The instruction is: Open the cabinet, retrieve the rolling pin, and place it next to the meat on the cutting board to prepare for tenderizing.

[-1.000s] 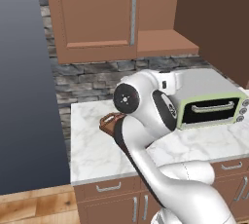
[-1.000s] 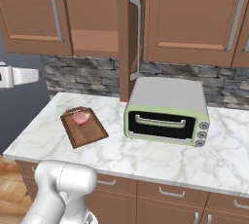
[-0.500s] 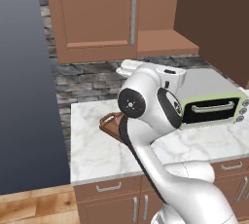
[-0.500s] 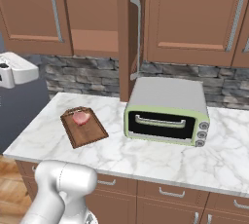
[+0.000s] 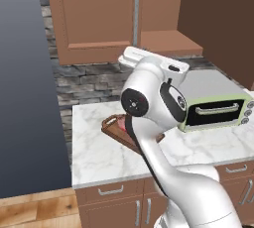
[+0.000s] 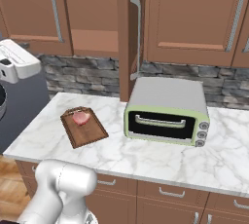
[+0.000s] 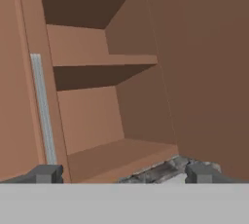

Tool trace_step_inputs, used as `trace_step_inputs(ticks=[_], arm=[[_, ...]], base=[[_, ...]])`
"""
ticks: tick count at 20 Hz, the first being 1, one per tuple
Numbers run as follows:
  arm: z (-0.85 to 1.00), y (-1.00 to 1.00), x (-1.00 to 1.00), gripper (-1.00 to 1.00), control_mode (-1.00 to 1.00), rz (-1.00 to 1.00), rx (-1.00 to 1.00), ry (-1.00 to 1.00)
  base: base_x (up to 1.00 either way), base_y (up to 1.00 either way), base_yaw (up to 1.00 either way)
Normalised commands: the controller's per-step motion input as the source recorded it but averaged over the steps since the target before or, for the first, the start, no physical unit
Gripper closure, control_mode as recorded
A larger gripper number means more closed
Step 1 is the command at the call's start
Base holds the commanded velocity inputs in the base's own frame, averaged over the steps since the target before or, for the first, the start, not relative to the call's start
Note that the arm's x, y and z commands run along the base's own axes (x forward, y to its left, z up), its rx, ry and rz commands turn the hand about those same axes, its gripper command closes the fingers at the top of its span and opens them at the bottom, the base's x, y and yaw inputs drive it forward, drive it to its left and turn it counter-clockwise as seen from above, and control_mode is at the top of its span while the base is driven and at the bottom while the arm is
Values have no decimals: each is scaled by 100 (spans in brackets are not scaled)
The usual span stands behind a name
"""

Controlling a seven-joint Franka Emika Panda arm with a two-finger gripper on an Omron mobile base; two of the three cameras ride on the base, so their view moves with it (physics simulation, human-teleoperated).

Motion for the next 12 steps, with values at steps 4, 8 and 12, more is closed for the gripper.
trace_step_inputs(ticks=[4, 8, 12], arm=[[17, 4, 34, -100, -100, 0, 0, 1], [15, 9, 42, -100, -100, 0, 0, 0], [3, 18, 37, -100, -100, 0, 0, 0]], base=[[0, 0, 0], [0, 0, 0], [0, 0, 0]])
